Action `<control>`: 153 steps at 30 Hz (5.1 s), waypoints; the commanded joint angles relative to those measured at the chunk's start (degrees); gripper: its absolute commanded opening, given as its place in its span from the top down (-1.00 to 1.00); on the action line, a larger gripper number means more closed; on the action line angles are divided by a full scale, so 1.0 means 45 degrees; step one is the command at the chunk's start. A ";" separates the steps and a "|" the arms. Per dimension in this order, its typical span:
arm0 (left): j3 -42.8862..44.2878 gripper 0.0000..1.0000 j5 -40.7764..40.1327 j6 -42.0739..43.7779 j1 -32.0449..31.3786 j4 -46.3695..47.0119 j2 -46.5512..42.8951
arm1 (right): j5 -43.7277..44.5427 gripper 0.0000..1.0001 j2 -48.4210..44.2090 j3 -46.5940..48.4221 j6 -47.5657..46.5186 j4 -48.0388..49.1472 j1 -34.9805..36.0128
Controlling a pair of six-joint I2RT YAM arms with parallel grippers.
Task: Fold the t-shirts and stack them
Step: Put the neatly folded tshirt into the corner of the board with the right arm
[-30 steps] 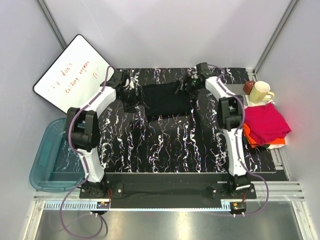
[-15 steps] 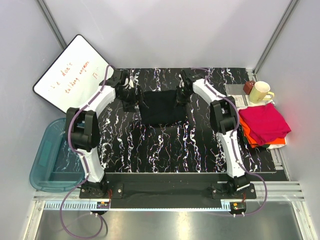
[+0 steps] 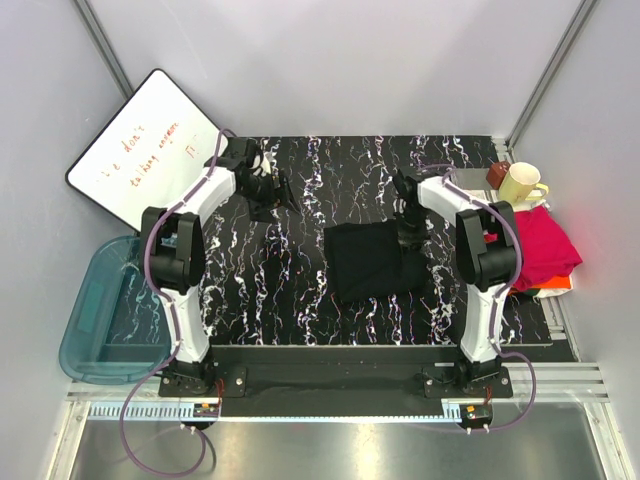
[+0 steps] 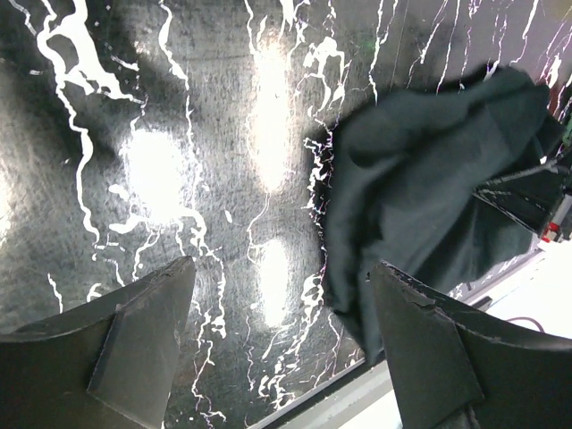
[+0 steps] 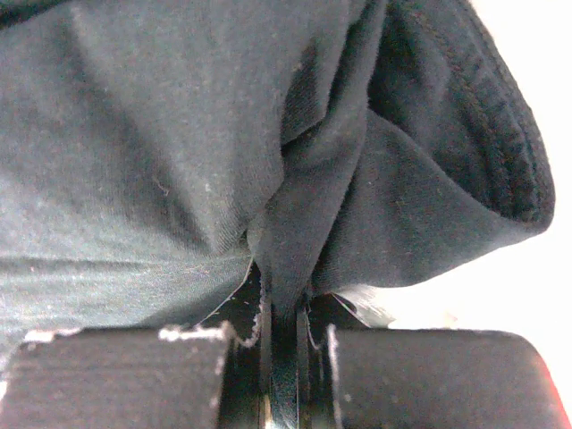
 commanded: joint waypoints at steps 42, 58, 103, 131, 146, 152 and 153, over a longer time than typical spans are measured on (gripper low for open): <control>0.1244 -0.85 0.0904 0.0554 -0.0187 -0.0141 0.0473 | 0.3525 -1.00 -0.3993 0.0634 0.1209 -0.1360 -0.1923; 0.1380 -0.86 0.1451 0.0672 -0.0187 -0.0141 0.1118 | 1.0816 -0.89 -0.2238 -0.0968 0.1949 -0.2808 -0.2453; 0.1419 -0.88 0.1646 0.0672 -0.0167 -0.0141 0.1001 | 1.1388 1.00 0.2276 -0.0404 0.3610 -0.3238 -0.2164; 0.1380 -0.88 0.1568 0.0730 -0.0167 -0.0141 0.0883 | 0.6697 1.00 0.2589 0.0927 0.3434 -0.4800 0.2840; 0.1224 -0.90 0.1451 0.0867 -0.0167 -0.0141 0.0844 | 0.4981 -0.95 -0.1178 0.3053 0.2283 -0.5466 0.2860; 0.1165 -0.90 0.1451 0.0906 -0.0167 -0.0160 0.0845 | 0.2870 -1.00 -0.1788 0.2490 0.1813 -0.3572 0.2840; 0.1146 -0.91 0.1393 0.0925 -0.0187 -0.0180 0.0825 | 0.2443 -0.99 -0.1709 0.2373 0.1833 -0.3222 0.2840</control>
